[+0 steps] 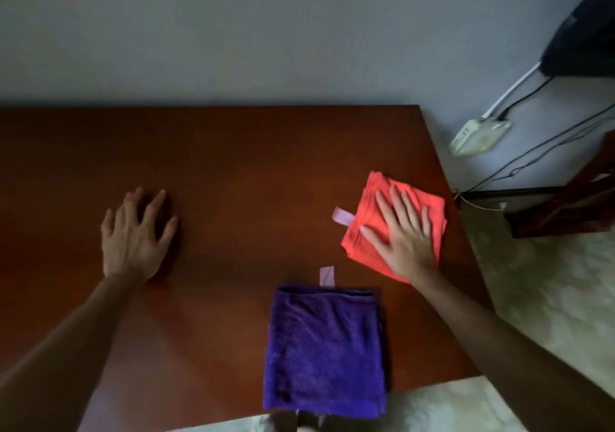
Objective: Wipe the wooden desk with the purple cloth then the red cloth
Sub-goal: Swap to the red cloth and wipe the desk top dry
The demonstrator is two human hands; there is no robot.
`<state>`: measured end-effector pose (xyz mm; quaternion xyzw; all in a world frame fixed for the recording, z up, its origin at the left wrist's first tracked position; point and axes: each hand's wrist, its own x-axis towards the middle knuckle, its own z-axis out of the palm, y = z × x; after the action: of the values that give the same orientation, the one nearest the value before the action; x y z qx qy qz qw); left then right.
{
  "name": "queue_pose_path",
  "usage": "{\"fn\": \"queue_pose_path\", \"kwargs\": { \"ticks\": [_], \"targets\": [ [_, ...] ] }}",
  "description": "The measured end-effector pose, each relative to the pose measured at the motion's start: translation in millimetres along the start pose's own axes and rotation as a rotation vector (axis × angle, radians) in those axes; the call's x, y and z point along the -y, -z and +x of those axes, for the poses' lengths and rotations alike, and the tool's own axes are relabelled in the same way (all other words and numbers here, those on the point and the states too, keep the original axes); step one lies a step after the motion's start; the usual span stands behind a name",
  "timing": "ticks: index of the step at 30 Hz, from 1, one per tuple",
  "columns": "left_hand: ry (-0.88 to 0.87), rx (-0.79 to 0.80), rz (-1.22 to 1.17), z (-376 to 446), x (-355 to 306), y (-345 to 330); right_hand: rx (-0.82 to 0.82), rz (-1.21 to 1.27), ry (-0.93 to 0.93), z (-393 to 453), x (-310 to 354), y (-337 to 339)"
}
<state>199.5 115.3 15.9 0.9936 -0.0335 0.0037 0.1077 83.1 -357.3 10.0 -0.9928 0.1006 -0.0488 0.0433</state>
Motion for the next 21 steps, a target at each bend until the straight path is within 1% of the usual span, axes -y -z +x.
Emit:
{"fn": "queue_pose_path", "kwargs": {
  "ticks": [2,4,6,9,11,13,16,21],
  "targets": [
    [-0.086,0.016,-0.057,-14,-52,-7,-0.012,-0.006,-0.049,-42,-9,3],
    [-0.221,0.046,-0.092,-21,-110,-22,-0.025,-0.022,-0.076,-66,-12,3],
    [-0.35,0.068,-0.108,-18,-165,-39,-0.031,-0.014,-0.093,-70,-13,4],
    [-0.424,0.101,-0.122,-1,-224,-58,-0.029,-0.02,-0.083,-57,-17,2],
    [-0.441,0.115,-0.106,0,-244,-70,-0.02,-0.025,-0.035,-43,-25,2],
    [-0.454,0.089,-0.056,-6,-250,-78,-0.029,-0.007,0.026,-16,-38,2],
    [-0.444,0.061,-0.019,-9,-250,-82,-0.047,-0.017,0.086,48,-54,-2],
    [-0.447,0.049,-0.028,-8,-251,-83,0.034,0.007,0.054,162,-66,-1]
  ]
}}
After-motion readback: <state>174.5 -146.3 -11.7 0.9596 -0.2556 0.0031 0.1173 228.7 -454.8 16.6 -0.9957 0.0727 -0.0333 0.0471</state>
